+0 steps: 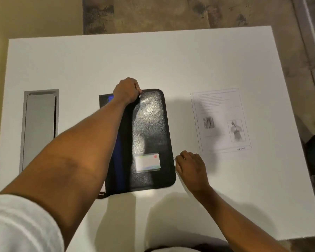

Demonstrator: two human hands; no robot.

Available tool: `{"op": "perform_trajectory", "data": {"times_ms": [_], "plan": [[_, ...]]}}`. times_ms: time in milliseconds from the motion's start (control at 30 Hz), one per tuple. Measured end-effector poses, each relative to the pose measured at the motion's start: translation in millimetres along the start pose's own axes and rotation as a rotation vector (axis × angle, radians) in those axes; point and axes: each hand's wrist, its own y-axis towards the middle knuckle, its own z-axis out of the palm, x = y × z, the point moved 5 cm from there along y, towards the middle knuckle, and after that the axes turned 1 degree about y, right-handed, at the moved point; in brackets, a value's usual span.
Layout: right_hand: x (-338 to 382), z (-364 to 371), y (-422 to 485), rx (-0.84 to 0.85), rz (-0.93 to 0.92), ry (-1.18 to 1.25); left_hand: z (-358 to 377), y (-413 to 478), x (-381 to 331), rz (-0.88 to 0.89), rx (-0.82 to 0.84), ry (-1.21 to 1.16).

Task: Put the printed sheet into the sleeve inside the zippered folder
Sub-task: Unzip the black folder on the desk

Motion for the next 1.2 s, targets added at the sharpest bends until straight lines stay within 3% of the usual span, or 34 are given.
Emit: {"op": "perform_trajectory", "data": {"times_ms": [200,333,400,500,633,933,1133,1200], "plan": [[10.3,30.4,-50.7,0.03,0.102,0.043,2.2,1.3,5.4,0.009,-0.002,-0.013],[23.9,35.9,-81.8,-0.228,-0.009,-0.029,4.8,4.1,7.2,0.01,0.006,-0.004],[31.1,43.9,-95.7,-0.269,0.023,0.031,5.4,5.1,7.9,0.006,0.004,-0.002],[47.4,54.7,-105.4,-0.209,0.18,0.238,7.2,5.6,9.5,0.003,0.012,0.006],[79.8,66.5,-108.3,-0.135,0.282,0.324,10.1,7.3,9.6,0.002,0.027,0.044],[148.1,81.3,-99.6,-0.182,0.199,0.447,16.7,15.4,4.6,0.013,0.037,0.224],[172.1,101.9,-86.9,-0.024,0.254,0.543,17.3,21.9,1.1,-0.007,0.011,0.246],[171.5,92.4,-85.3,-0.05,0.281,0.582,16.3,25.4,2.1,-0.011,0.001,0.24]]}}
